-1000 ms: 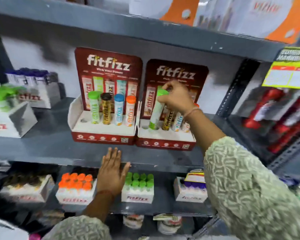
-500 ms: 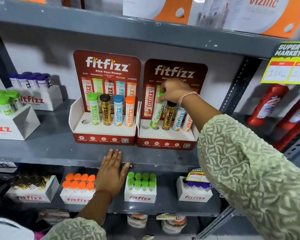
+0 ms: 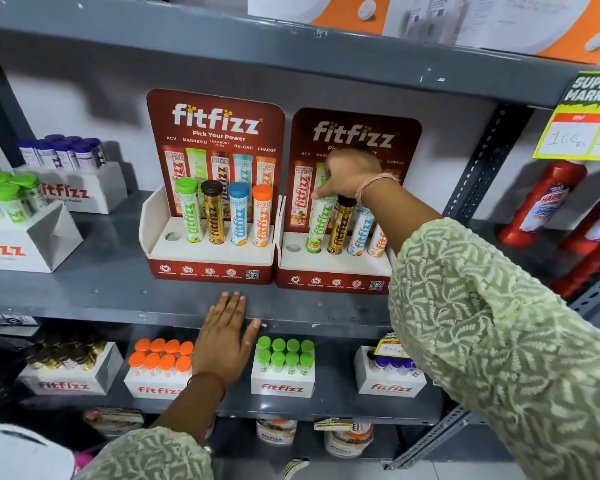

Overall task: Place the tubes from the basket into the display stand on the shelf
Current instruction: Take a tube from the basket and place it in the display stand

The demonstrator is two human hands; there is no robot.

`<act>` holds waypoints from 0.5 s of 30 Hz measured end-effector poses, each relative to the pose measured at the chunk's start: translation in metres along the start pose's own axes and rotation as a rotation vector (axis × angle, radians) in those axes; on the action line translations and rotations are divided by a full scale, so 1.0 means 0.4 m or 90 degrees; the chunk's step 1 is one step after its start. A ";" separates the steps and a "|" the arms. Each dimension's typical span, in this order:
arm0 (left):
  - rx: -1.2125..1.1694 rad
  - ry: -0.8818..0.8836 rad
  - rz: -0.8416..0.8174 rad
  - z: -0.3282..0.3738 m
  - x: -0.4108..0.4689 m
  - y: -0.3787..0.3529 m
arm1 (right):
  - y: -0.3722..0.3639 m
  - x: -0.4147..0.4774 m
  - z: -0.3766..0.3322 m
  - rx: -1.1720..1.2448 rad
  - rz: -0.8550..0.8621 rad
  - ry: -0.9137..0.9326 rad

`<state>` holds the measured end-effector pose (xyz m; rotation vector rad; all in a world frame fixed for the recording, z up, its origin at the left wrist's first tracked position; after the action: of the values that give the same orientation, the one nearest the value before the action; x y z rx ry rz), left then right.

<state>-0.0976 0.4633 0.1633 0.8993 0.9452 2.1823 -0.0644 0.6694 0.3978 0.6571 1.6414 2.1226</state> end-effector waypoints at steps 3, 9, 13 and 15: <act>-0.001 -0.002 0.001 0.000 0.000 0.001 | -0.014 0.001 0.003 -0.024 -0.006 -0.001; 0.004 -0.012 0.008 0.004 0.002 0.001 | -0.046 0.005 -0.007 -0.078 0.013 -0.015; -0.028 -0.047 0.008 0.016 -0.001 0.022 | -0.041 -0.024 0.017 0.008 0.062 -0.055; -0.047 -0.043 0.031 0.011 -0.011 0.058 | 0.002 -0.081 -0.006 0.123 0.265 -0.056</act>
<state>-0.0973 0.4483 0.1823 0.9636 0.8122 2.1987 -0.0390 0.6492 0.3938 1.2284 1.7976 2.1783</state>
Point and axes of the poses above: each hand's wrist, its own x-axis towards the middle knuckle, its own y-axis out of the back of the hand, z = x × y, the point moved 10 cm from there along x, towards the middle knuckle, and after that the axes turned 8 degrees about -x, right-handed, at the moved point
